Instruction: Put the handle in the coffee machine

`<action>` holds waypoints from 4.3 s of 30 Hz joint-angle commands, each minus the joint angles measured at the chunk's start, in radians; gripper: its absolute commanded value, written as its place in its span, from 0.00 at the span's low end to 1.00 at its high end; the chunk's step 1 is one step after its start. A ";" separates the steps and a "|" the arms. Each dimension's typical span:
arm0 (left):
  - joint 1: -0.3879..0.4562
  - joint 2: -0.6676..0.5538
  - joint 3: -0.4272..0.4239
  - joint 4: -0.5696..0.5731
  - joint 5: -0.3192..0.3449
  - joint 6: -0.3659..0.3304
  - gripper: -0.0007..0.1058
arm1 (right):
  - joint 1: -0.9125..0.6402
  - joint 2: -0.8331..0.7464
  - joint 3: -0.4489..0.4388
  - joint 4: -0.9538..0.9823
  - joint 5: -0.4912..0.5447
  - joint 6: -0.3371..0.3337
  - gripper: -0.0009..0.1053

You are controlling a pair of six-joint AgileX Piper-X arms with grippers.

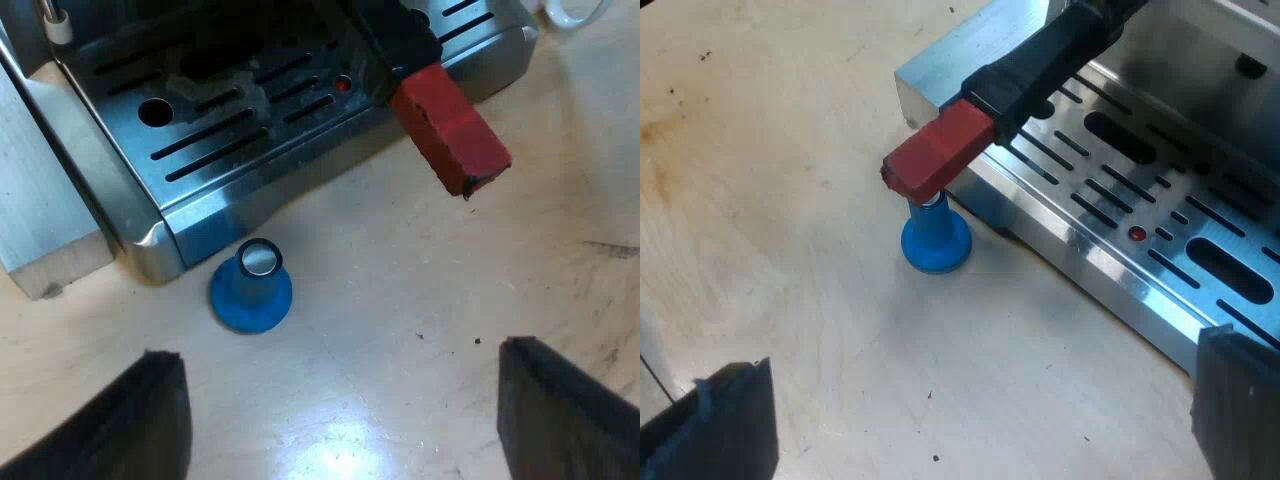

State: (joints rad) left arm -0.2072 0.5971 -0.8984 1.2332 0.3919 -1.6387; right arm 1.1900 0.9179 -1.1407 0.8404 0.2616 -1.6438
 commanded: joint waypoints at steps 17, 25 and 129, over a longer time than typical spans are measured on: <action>0.193 -0.005 -0.079 -0.098 -0.052 0.051 0.63 | -0.373 -0.013 -0.012 0.013 -0.021 0.115 0.81; 0.207 -0.005 -0.151 -0.173 -0.052 0.059 0.63 | -0.602 -0.094 -0.012 0.027 -0.050 0.068 0.81; 0.272 -0.747 0.392 -0.231 -0.285 -0.004 0.63 | -1.129 -0.970 0.628 0.160 -0.311 -0.214 0.81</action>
State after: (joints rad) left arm 0.0709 -0.0124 -0.5010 1.0149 0.1219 -1.6332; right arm 0.0651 -0.0046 -0.5110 1.0120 -0.0397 -1.8512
